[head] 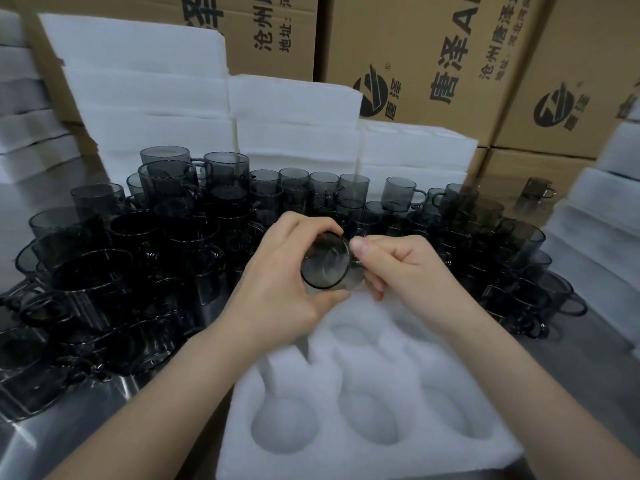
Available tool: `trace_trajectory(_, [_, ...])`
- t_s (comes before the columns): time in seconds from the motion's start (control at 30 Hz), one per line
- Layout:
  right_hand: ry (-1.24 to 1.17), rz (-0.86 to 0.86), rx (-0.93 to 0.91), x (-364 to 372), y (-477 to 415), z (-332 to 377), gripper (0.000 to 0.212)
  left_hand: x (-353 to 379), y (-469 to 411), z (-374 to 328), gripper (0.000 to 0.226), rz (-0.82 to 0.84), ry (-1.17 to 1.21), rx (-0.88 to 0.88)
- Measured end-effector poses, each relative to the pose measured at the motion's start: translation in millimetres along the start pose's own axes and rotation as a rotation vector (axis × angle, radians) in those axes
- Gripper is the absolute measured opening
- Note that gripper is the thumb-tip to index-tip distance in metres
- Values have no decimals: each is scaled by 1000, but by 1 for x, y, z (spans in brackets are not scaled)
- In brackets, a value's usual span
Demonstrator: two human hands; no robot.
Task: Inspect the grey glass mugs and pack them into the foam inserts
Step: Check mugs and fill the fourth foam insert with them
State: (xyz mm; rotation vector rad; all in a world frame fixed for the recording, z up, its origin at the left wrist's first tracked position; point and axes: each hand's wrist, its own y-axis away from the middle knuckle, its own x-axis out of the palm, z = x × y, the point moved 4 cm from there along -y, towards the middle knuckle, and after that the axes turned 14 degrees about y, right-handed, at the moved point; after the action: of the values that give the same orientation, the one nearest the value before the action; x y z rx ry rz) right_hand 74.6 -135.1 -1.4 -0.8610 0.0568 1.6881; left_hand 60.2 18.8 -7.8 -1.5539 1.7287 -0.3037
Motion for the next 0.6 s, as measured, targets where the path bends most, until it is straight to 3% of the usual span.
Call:
trace_trajectory(0.2, [-255, -123, 62, -8, -4, -11, 16, -2, 2, 4, 56, -91, 282, -77])
trace_trajectory(0.37, [-192, 92, 49, -2, -3, -12, 41, -1, 3, 5, 59, -80, 383, -87])
trace_trajectory(0.6, [-242, 46, 59, -3, -2, -11, 39, 2, 1, 3, 68, 40, 191, -39])
